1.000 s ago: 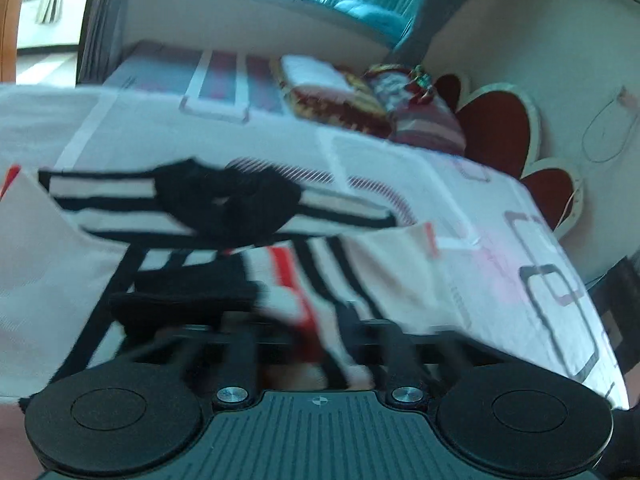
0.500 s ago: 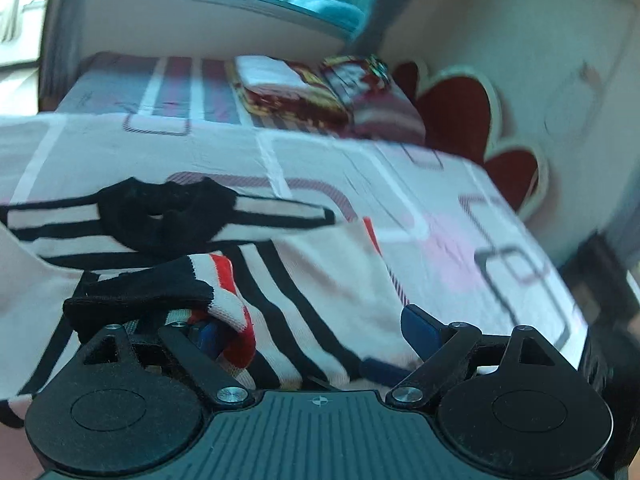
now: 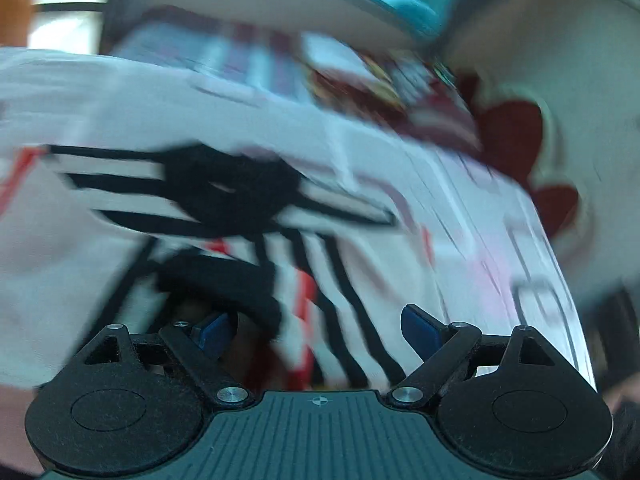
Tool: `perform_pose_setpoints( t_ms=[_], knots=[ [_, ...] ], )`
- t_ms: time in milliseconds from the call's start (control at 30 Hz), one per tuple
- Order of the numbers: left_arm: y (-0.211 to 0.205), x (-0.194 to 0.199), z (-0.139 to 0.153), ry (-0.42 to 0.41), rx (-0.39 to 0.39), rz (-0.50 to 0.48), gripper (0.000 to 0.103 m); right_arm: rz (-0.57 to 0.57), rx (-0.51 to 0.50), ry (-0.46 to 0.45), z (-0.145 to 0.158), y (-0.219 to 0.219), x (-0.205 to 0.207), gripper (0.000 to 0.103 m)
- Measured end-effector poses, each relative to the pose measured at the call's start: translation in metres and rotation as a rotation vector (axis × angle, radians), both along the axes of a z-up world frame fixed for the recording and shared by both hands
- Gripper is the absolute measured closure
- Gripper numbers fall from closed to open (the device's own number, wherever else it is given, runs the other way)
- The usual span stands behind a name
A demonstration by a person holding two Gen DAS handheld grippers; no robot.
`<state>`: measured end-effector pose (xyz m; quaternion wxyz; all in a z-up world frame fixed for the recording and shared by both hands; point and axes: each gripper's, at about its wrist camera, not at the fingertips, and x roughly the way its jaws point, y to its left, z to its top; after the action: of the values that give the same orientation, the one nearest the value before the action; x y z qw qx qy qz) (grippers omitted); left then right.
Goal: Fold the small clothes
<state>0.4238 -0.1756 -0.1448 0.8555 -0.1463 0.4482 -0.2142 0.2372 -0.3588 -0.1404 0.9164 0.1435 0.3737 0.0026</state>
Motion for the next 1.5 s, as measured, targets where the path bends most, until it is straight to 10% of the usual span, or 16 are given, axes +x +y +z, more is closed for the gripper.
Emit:
perform_pose_setpoints(
  t_ms=[433, 567, 667, 1000, 1367, 1500],
  knots=[
    [0.117, -0.005, -0.028, -0.002, 0.052, 0.250, 0.015, 0.197, -0.192, -0.031, 0.003, 0.099, 0.033, 0.032],
    [0.132, -0.008, -0.050, 0.027, 0.061, 0.259, 0.015, 0.171, -0.280, -0.027, -0.007, 0.109, 0.048, 0.084],
    [0.126, -0.007, -0.051, 0.003, 0.072, 0.245, 0.015, 0.057, -0.115, -0.045, 0.003, 0.073, 0.048, 0.090],
    [0.133, -0.007, -0.048, -0.045, 0.118, 0.286, 0.015, -0.120, 0.122, 0.056, -0.017, -0.006, 0.032, 0.078],
    [0.119, 0.012, -0.053, -0.057, 0.128, 0.300, 0.015, -0.042, -0.160, -0.138, 0.024, 0.011, 0.036, 0.096],
    [0.112, 0.014, -0.063, -0.075, 0.209, 0.292, 0.015, -0.063, -0.106, 0.056, -0.010, -0.015, 0.054, 0.095]
  ],
)
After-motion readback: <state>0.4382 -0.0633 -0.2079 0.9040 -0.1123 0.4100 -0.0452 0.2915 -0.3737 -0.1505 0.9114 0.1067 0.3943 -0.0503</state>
